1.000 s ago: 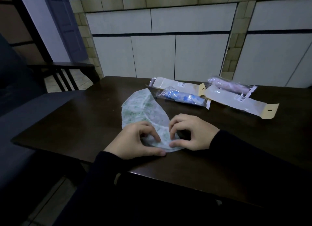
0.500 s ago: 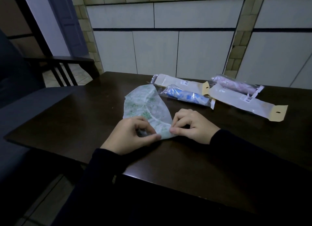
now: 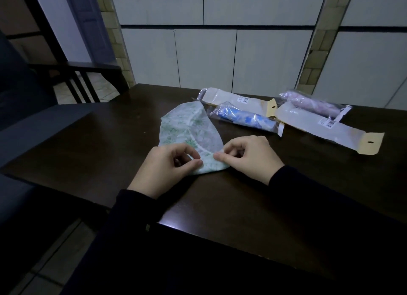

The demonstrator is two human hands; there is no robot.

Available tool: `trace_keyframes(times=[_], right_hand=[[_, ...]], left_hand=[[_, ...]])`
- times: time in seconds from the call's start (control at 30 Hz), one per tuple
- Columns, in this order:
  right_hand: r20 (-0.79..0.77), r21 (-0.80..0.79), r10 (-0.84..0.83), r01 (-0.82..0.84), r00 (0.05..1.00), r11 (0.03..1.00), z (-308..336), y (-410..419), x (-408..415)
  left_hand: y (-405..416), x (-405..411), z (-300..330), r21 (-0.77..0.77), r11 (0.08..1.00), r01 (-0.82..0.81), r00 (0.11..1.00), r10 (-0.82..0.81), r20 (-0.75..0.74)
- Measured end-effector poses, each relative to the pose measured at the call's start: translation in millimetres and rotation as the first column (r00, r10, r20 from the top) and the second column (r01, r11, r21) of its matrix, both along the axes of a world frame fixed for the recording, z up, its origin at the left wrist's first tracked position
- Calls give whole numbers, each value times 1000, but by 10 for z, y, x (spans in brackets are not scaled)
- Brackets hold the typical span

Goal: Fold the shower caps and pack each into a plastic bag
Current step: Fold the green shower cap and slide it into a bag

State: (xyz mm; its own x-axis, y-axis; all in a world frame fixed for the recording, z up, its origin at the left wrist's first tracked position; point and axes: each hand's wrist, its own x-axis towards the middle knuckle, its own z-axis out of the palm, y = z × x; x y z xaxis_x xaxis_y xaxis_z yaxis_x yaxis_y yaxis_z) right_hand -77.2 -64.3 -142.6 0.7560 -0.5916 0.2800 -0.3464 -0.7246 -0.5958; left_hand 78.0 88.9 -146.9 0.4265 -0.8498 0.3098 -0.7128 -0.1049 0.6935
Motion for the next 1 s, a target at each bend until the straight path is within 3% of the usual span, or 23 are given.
trace_keyframes(times=[0.13,0.27,0.37,0.57,0.77,1.0], right_hand=[[1,-310,0,0,1000,951,-2,50,-31],[-86,-443,121,-147,989,884,40,83,-30],[-198,-407,131,-203,971,890,88,67,-57],[-199,-410,200,-267,959,872,111,64,-107],[-139,-522,124,-179,982,834,82,115,-50],[-83,-418,44,-75,996,905,16,63,83]], left_hand=[[-25,9,-18,-17,999,34,990,-32,141],[-19,10,-29,4,999,53,970,-52,237],[9,2,-17,18,998,60,972,-63,225],[-17,38,-30,75,995,63,971,-79,228],[-17,39,-37,47,997,68,977,-77,200],[-51,45,-38,69,998,14,989,-24,148]])
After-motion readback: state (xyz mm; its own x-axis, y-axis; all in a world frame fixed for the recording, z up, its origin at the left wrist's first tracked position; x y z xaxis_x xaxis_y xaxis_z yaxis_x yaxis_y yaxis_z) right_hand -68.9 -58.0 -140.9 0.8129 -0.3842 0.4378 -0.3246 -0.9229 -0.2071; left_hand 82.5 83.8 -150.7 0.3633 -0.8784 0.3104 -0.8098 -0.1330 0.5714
